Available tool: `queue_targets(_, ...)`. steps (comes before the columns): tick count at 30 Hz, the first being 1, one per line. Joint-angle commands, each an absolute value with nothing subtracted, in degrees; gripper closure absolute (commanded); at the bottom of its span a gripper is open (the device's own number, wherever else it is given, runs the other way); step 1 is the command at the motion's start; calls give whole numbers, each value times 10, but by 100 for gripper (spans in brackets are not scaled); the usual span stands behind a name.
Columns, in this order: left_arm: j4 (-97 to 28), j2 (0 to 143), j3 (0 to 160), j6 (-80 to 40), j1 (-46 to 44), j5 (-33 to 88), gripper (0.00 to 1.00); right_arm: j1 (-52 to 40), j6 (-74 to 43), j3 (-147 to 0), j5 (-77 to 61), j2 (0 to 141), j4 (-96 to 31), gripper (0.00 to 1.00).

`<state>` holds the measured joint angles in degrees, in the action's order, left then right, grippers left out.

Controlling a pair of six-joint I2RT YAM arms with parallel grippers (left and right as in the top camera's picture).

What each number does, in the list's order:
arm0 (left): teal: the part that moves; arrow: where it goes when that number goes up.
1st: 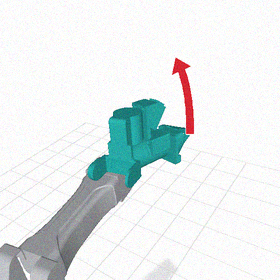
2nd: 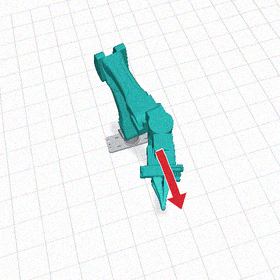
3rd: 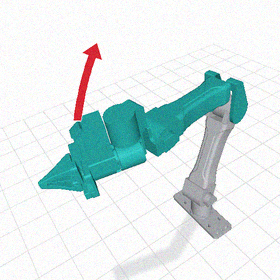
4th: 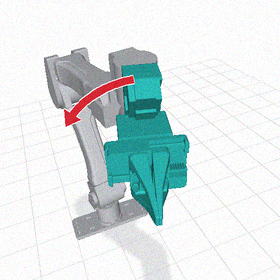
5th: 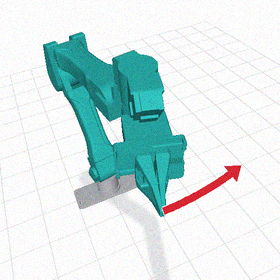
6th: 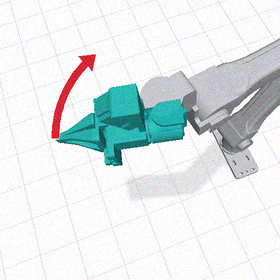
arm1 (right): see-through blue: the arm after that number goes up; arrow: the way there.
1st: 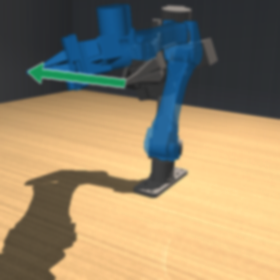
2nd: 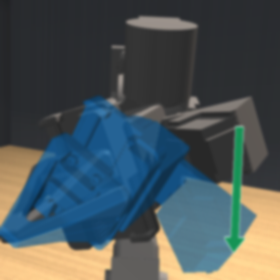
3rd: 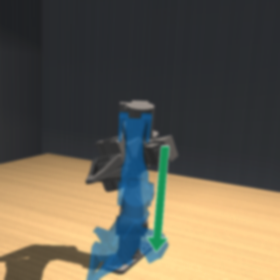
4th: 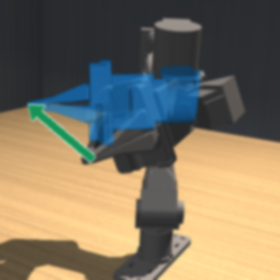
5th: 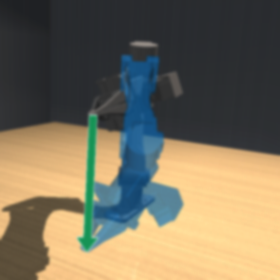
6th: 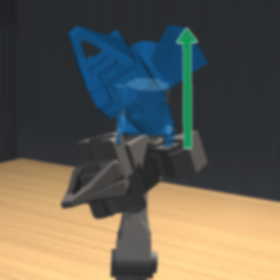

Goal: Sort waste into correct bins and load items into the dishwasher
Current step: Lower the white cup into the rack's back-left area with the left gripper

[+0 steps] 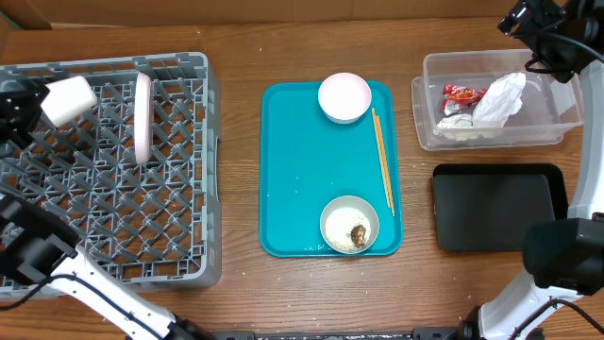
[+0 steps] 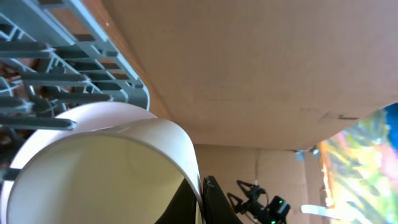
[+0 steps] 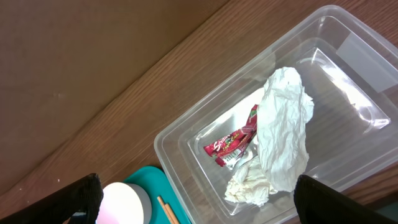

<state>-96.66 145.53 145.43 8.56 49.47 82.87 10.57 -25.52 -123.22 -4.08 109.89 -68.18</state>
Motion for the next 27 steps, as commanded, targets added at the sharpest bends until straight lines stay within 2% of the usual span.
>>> queue_targets(1,-968,1499,1453,118,489,868,96,107,-260,-1238,-39,1088,-680,0)
queue_targets(7,-968,1550,1452,110,488,850,96,107,-260,-1238,-39,1088,-680,0)
queue_targets(18,-968,1562,1448,28,489,780,96,107,-260,-1238,-39,1088,-680,0)
queue_targets(27,-969,1541,1448,-9,501,671,96,107,-260,-1238,-39,1088,-680,0)
